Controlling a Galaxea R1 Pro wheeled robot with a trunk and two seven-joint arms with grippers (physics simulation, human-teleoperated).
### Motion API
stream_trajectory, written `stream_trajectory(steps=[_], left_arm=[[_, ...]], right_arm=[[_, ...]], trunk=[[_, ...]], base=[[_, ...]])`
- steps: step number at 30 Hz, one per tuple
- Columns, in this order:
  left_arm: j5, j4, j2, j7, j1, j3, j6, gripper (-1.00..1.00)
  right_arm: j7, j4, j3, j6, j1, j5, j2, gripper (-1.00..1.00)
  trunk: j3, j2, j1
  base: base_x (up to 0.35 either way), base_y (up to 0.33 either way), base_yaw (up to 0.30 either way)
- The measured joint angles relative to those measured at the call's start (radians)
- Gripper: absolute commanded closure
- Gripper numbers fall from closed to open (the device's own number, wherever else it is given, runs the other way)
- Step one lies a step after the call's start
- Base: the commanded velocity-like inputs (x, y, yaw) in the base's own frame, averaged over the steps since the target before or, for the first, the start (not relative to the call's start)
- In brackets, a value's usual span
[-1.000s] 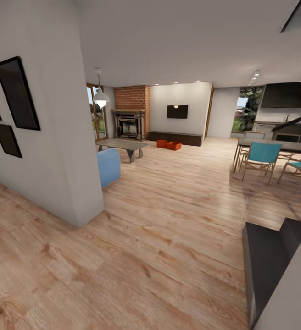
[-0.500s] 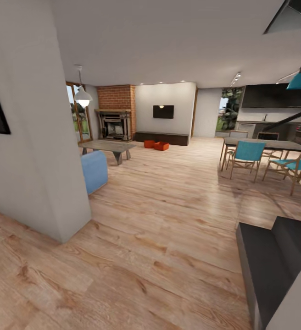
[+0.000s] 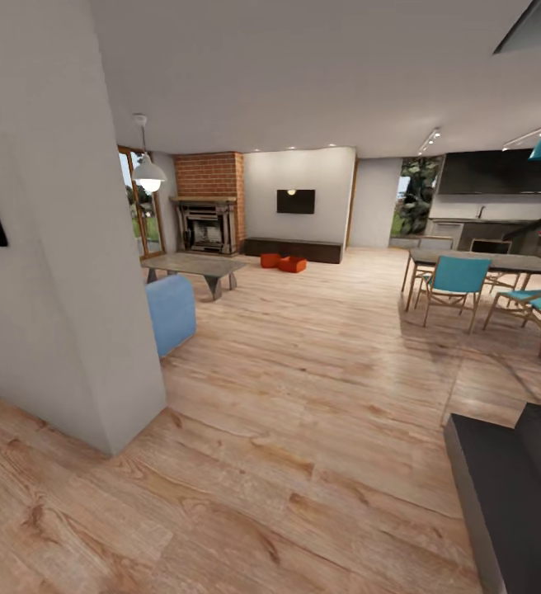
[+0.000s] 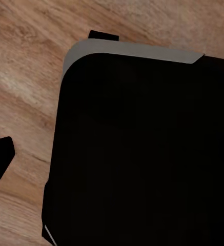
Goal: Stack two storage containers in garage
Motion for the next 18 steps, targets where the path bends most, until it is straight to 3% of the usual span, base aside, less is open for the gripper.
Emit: stream_trajectory(steps=[9,18], left_arm=[[0.0,0.0,0.0,0.0,0.0,-0.001,0.004,-1.0],[-0.001,0.001,0.0,0.0,0.0,-0.001,0.009,-1.0]], right_arm=[[-0.001,0.0,0.0,-0.005,0.0,0.002,-0.002,-1.0],[0.0,0.0,-0.004,0.001,0.0,-0.002,0.003,-1.0]], trunk=[[0.0,0.0,0.0],[0.0,0.0,0.0]], base=[[0.314,0.186,-0.007],[0.32,0.064,-0.213]])
